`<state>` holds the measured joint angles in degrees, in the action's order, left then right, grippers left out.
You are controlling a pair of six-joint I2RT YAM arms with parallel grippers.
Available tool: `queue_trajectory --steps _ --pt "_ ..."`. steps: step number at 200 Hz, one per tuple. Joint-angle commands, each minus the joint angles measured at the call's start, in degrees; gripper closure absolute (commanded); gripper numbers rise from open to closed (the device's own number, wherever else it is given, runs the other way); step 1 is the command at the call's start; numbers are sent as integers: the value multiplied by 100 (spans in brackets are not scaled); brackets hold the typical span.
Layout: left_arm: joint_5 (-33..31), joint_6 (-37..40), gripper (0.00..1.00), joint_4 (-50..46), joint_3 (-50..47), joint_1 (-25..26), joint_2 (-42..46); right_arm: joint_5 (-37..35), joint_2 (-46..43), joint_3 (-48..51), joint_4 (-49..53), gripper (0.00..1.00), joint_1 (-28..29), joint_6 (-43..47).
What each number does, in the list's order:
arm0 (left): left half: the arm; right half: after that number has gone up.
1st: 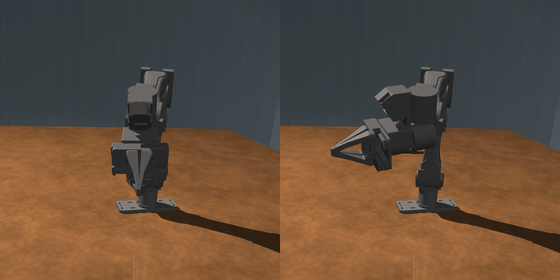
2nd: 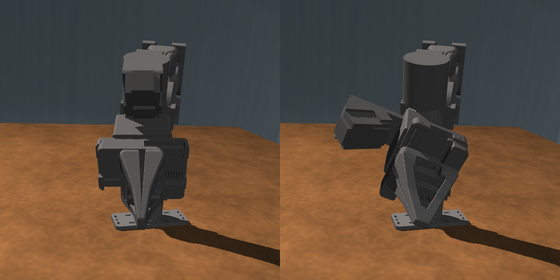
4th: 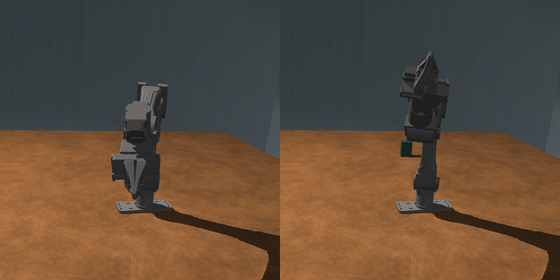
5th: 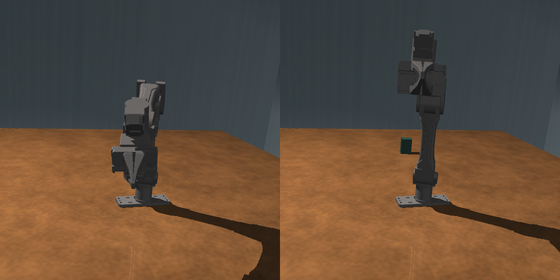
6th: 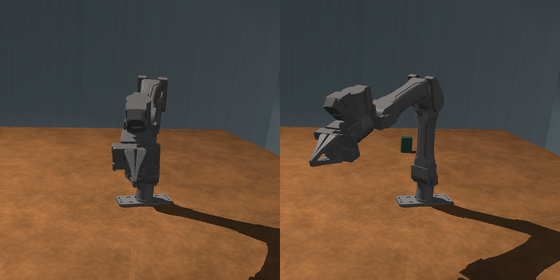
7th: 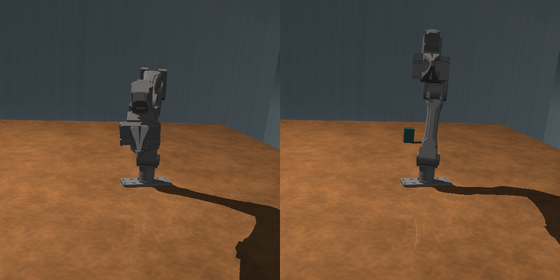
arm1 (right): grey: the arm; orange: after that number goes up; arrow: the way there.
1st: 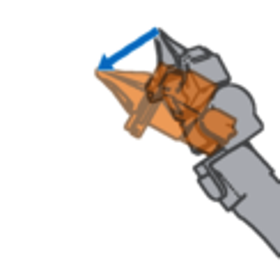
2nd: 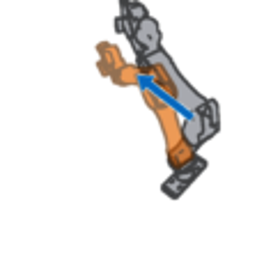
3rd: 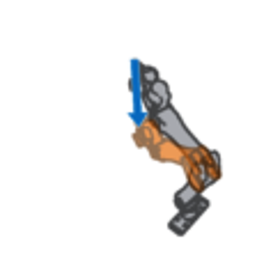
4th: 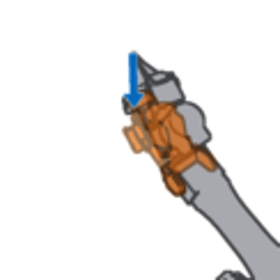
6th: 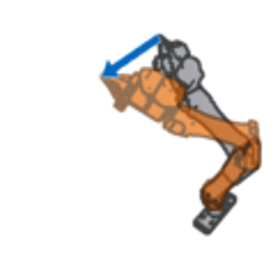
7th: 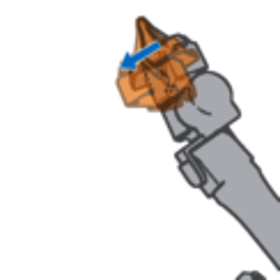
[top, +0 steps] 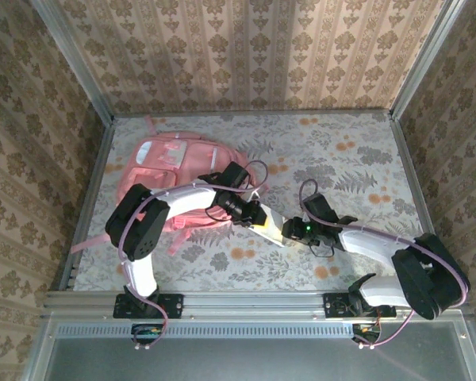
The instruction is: Pack the student bag
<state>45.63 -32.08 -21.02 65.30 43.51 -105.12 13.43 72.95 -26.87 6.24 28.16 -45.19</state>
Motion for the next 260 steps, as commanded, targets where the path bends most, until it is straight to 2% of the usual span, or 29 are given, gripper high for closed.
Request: queue_trajectory --steps 1,22,39,52,67,97,151,176,228,245,260 --pt "155 138 99 -14 156 -76 634 -273 -609 -34 685 43 5 147" --pt "407 -14 100 310 -24 -264 1152 -270 -1208 -113 907 29 -45 285" --pt "665 -212 100 679 -228 -450 1575 32 -1643 -119 776 21 -146 279" --pt "782 -348 100 924 -377 -566 1920 480 -1857 -84 440 15 -254 216" --pt "912 -478 100 1168 -507 -641 2226 1412 -1929 17 -432 10 -392 56" --pt "1084 -507 100 1321 -571 -654 2582 2556 -1820 1 -2212 10 -545 -695" --pt "1160 -633 100 1587 -694 -677 2982 2822 -1687 -308 -3453 18 -676 -1434" --pt "1081 -552 100 1443 -717 -719 3002 2877 -1647 -238 -3977 26 -680 -1720" --pt "1038 -533 100 1381 -781 -877 2902 2806 -1947 -205 -3795 63 -678 -1731" --pt "1002 -532 100 1372 -817 -911 2864 2754 -2021 -163 -3791 72 -672 -1736" --pt "1003 -513 100 1359 -835 -914 2833 2697 -2096 -168 -3643 85 -669 -1698"
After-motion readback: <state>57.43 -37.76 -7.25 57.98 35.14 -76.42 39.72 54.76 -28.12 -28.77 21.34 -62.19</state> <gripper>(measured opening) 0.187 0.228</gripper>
